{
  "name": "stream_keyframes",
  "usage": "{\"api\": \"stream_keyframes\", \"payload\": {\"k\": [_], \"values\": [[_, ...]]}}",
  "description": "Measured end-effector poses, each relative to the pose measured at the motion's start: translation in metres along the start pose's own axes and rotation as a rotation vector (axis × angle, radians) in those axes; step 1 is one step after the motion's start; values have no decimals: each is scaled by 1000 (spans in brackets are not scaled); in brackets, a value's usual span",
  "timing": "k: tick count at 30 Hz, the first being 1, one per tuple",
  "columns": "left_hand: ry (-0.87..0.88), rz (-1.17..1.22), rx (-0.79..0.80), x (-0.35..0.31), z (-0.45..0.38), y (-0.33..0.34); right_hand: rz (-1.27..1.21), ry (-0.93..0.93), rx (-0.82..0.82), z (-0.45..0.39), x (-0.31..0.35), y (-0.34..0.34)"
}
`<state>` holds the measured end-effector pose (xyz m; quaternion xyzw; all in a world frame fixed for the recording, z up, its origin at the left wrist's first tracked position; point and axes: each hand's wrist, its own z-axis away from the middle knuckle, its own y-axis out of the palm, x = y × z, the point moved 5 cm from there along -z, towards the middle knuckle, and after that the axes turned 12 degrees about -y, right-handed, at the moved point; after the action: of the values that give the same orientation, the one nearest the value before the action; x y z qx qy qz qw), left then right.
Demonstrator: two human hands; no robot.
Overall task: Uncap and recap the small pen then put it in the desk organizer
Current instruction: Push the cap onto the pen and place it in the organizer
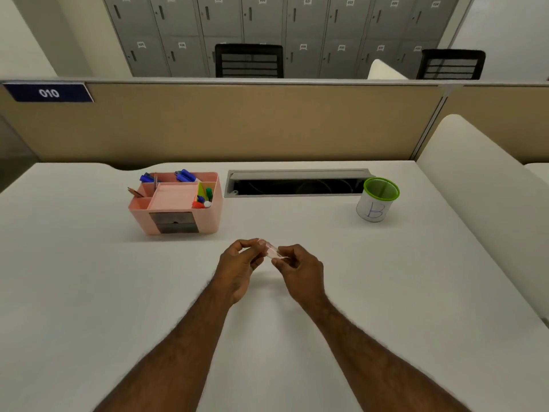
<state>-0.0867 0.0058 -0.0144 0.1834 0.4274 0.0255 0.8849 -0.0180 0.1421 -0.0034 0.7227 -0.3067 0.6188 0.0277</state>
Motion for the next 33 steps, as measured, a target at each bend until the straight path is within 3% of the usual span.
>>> {"api": "stream_keyframes", "payload": {"k": [7, 11, 12, 17, 19, 23, 25, 28, 33], "values": [[23, -20, 16, -1, 6, -7, -210, 201, 61, 2, -5, 9], [36, -92, -15, -9, 5, -12, -709, 471, 85, 4, -1, 25], [47, -140, -43, -13, 5, -15, -739, 505, 114, 3, 1, 30], [140, -478, -150, -43, 7, -25, -285, 394, 381, -22, 16, 54], [187, -547, -207, -61, 9, -30, -221, 332, 426, -41, 28, 67], [392, -793, -601, -106, 13, -57, -126, 160, 460, -82, 65, 96], [467, -798, -781, -122, 13, -77, -89, 85, 432, -101, 83, 106], [487, -821, -840, -140, 3, -100, -44, -53, 370, -129, 107, 121], [321, -1223, -843, -145, -26, -122, 39, -120, 343, -163, 125, 153]]}}
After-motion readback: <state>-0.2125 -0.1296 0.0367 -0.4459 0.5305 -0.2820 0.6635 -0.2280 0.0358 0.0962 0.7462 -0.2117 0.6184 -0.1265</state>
